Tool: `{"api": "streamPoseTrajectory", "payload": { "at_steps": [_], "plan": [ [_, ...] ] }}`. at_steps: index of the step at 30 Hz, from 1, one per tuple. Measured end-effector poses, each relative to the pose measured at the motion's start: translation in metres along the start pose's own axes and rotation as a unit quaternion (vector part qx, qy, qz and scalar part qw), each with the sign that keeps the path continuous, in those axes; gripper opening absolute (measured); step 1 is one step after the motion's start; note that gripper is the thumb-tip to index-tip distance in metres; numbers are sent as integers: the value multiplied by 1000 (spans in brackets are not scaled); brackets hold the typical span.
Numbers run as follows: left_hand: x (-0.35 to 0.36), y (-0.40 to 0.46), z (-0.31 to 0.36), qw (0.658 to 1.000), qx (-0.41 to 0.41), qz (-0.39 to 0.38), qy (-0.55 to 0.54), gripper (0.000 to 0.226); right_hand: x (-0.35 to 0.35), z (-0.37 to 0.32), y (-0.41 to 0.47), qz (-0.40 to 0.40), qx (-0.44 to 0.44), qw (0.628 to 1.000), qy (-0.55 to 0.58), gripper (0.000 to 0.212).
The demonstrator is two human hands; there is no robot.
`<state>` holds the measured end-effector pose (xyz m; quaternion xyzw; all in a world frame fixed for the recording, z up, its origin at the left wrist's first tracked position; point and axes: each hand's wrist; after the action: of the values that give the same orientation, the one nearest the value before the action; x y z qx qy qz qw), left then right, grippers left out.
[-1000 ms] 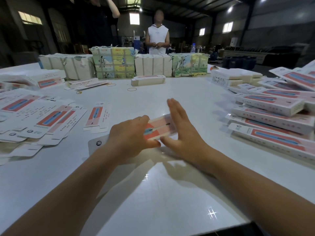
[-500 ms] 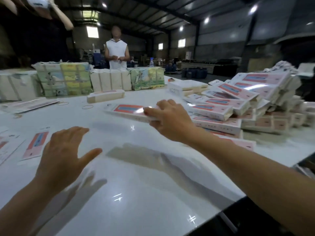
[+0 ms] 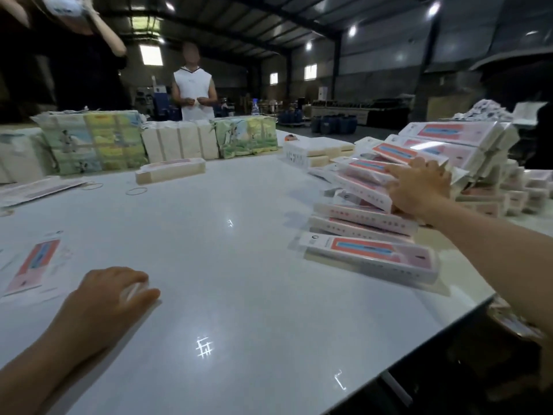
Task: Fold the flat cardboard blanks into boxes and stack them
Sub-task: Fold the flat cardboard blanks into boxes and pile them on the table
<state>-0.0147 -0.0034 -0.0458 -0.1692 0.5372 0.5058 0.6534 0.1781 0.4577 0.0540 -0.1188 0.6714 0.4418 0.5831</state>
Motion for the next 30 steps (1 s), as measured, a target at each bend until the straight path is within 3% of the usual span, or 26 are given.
{"api": "streamPoseTrajectory", "payload": {
  "at_steps": [4,8,11,14,19,22,24,27,30],
  "plan": [
    [-7,-1,8,999,-40,-33,-12,54,-31,-30,-4,80,-54,994,42,45],
    [-4,-2,11,999,-45,-16,11,35,-61,-124,-34,172,-218,948,153,33],
    [-7,-5,11,998,-60,-26,11,33,-55,-205,-76,96,-319,910,247,24],
    [-9,-10,12,998,-62,-23,-9,31,-25,-266,-113,3,-398,878,264,27],
    [-13,-10,12,996,-72,-34,-37,26,9,-293,-133,-60,-401,866,292,23],
    [-37,7,-3,982,-154,-43,-103,20,11,-292,-135,-45,-387,860,330,16],
    [-64,29,-34,970,-232,-3,-66,18,11,-294,-136,-35,-385,860,333,14],
    [-111,42,-105,914,-386,51,116,38,11,-296,-136,-17,-381,858,345,10],
    [-139,33,-170,837,-512,-12,192,96,15,-298,-135,-8,-381,856,349,11]
  ]
}}
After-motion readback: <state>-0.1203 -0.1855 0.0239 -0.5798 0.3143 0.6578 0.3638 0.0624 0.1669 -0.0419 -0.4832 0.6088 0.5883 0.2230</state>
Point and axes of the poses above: each hand's wrist, its own y-axis towards the middle knuckle, its own x-axis out of the palm, z = x × y, and after that the axes turned 10 degrees about -x, right-handed
